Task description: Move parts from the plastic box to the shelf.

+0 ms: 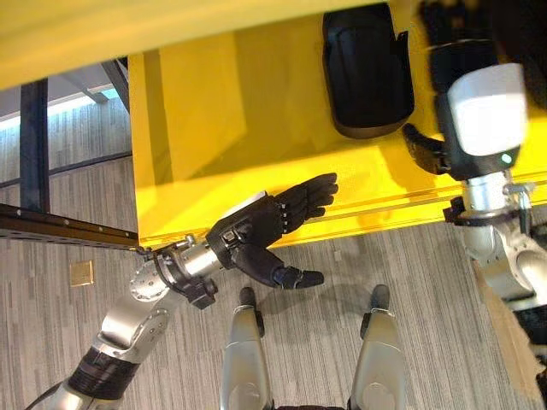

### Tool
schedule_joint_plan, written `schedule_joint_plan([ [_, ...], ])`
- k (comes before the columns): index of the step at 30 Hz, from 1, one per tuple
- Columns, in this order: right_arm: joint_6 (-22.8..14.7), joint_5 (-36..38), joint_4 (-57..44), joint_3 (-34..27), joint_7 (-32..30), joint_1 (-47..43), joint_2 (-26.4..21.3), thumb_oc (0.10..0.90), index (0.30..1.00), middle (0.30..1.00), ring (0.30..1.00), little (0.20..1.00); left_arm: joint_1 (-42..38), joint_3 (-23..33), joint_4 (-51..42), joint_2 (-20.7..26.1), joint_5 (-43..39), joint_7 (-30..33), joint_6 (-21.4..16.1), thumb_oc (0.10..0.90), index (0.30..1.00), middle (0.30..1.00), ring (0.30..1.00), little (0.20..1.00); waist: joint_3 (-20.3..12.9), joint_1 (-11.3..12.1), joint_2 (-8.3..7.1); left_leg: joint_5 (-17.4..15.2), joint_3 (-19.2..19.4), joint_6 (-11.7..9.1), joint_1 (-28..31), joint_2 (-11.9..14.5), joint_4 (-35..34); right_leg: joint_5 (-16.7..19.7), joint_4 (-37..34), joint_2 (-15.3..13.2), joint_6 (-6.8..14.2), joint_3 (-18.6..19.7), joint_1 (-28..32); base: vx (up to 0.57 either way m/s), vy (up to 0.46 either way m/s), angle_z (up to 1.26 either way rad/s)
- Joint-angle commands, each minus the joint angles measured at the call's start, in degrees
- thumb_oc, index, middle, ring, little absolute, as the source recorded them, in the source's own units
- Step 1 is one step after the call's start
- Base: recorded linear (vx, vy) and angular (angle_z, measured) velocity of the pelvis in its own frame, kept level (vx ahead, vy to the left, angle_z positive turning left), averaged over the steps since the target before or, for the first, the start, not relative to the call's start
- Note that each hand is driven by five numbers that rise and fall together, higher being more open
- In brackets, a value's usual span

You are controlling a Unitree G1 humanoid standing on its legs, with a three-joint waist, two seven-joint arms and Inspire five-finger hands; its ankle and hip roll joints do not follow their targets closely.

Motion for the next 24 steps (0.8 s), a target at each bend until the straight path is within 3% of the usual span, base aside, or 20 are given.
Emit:
schedule_joint_plan([
  [1, -2.6, 6.2, -6.8, -11.1, -10.8, 4.7, 2.1, 0.900, 1.000, 1.000, 1.000, 1.000, 3.6, 4.4, -7.8, -3.4, -1.9, 1.7, -9.4, 0.900, 1.000, 1.000, 1.000, 1.000, -3.8, -4.4, 0.37, -0.5, 4.9, 5.6, 5.8, -2.9, -7.1, -7.1, 4.6, 6.0, -7.7, -0.9, 2.0, 0.03, 0.113, -0.09],
  [5, -3.8, 9.9, -10.1, -17.1, -11.8, 15.3, 5.6, 0.900, 1.000, 1.000, 1.000, 1.000, 8.4, 7.2, -7.2, -5.5, -1.9, 3.6, -11.9, 0.900, 1.000, 1.000, 1.000, 1.000, -5.5, -7.4, 0.22, 3.0, 7.8, 4.8, 10.2, -0.3, -14.7, -4.3, -1.7, 6.3, -7.0, -0.2, 3.7, 0.06, 0.155, -0.15],
  [10, -3.9, 15.2, -10.2, -22.4, -12.6, 23.2, 4.5, 0.900, 1.000, 1.000, 1.000, 1.000, 13.9, 10.0, -6.4, -6.3, -4.1, 6.4, -15.4, 0.900, 1.000, 1.000, 1.000, 1.000, -8.5, -9.2, -0.83, 6.0, 8.2, 2.9, 16.8, 1.5, -23.9, 0.1, -11.7, 6.9, -6.2, 1.2, 7.3, 0.08, 0.144, -0.30],
  [13, -2.6, 17.2, -8.0, -21.9, -9.7, 22.3, 3.6, 0.900, 1.000, 1.000, 1.000, 1.000, 16.4, 11.5, -6.2, -7.5, -3.9, 8.3, -16.9, 0.900, 1.000, 1.000, 1.000, 1.000, -10.1, -7.2, -1.84, 5.4, 3.3, 3.3, 18.6, -1.2, -26.1, 3.3, -18.3, 8.2, -5.6, 4.1, 10.0, 0.09, 0.154, -0.73],
  [15, -1.9, 18.3, -6.6, -21.2, -8.0, 21.3, 2.8, 0.900, 1.000, 1.000, 1.000, 1.000, 17.5, 12.4, -6.2, -8.0, -3.6, 9.2, -17.4, 0.900, 1.000, 1.000, 1.000, 1.000, -10.7, -5.6, -2.72, 3.1, -0.3, 4.7, 18.6, -4.8, -25.0, 5.4, -21.8, 8.7, -4.8, 5.9, 11.0, 0.05, 0.125, -1.00],
  [20, 1.9, 21.9, -6.5, -20.5, -5.6, 22.5, 4.8, 0.900, 1.000, 1.000, 1.000, 1.000, 16.9, 12.8, -6.5, -9.1, -1.3, 8.3, -13.9, 0.900, 1.000, 1.000, 1.000, 1.000, -11.2, -5.3, -5.17, -1.4, 1.3, 7.6, 19.2, -8.9, -22.0, 10.9, -28.0, 6.5, -2.2, 7.7, 12.8, 0.01, 0.158, -0.47],
  [22, 1.9, 23.8, -5.9, -19.8, -4.2, 22.7, 5.7, 0.900, 1.000, 1.000, 1.000, 1.000, 17.0, 12.2, -6.0, -9.0, -0.8, 9.1, -14.0, 0.900, 1.000, 1.000, 1.000, 1.000, -11.3, -4.6, -5.83, -2.6, 3.1, 8.4, 20.0, -9.6, -21.7, 13.5, -29.9, 5.4, -1.6, 5.0, 13.1, -0.02, 0.087, -0.59],
  [23, -0.1, 23.3, -5.2, -18.4, -1.0, 22.1, 6.8, 0.900, 1.000, 1.000, 1.000, 1.000, 17.8, 12.5, -6.0, -9.1, 0.0, 10.8, -14.0, 0.900, 1.000, 1.000, 1.000, 1.000, -11.4, -3.1, -6.37, -3.6, 6.3, 8.8, 21.4, -8.9, -21.6, 14.2, -28.7, 4.4, -1.3, -1.1, 13.0, -0.02, 0.038, -0.88],
  [24, -0.2, 23.1, -5.1, -18.3, -0.8, 22.0, 7.0, 0.900, 1.000, 1.000, 1.000, 1.000, 17.8, 12.6, -6.0, -9.1, 0.4, 10.8, -13.9, 0.900, 1.000, 1.000, 1.000, 1.000, -11.4, -2.9, -6.63, -3.3, 6.7, 8.9, 21.3, -9.0, -21.7, 14.5, -28.5, 4.2, -1.4, -1.5, 12.7, -0.01, -0.042, -1.60],
])
